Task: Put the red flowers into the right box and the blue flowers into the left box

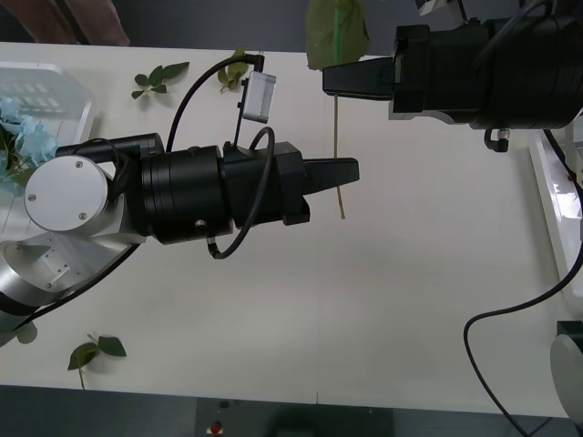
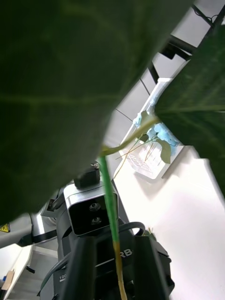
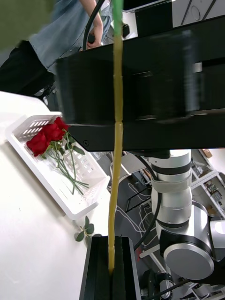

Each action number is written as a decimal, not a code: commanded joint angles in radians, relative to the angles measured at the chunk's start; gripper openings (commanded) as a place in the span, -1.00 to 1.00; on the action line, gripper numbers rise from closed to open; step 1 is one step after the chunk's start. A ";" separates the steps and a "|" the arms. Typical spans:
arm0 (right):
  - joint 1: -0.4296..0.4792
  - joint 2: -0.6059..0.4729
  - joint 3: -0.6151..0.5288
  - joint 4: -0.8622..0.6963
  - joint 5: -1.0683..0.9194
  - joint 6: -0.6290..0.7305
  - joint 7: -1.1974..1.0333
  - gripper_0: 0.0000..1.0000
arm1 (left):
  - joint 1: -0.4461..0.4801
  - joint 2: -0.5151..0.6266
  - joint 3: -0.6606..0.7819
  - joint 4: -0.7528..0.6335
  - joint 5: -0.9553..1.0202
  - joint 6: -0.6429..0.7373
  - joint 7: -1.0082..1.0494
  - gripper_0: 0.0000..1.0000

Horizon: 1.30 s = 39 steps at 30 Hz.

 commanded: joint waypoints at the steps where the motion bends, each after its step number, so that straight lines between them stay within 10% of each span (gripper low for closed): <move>1: -0.021 0.008 -0.014 -0.033 -0.003 -0.005 -0.039 1.00 | -0.023 -0.002 0.010 -0.017 0.007 -0.007 0.033 -1.00; 19: -0.021 0.008 -0.014 -0.033 -0.003 -0.005 -0.039 1.00 | 0.003 0.093 0.197 -0.017 0.062 0.101 0.064 -1.00; 39: 0.000 0.010 -0.023 -0.024 0.000 -0.011 -0.038 1.00 | 0.431 0.400 0.921 0.098 0.097 0.543 0.264 -1.00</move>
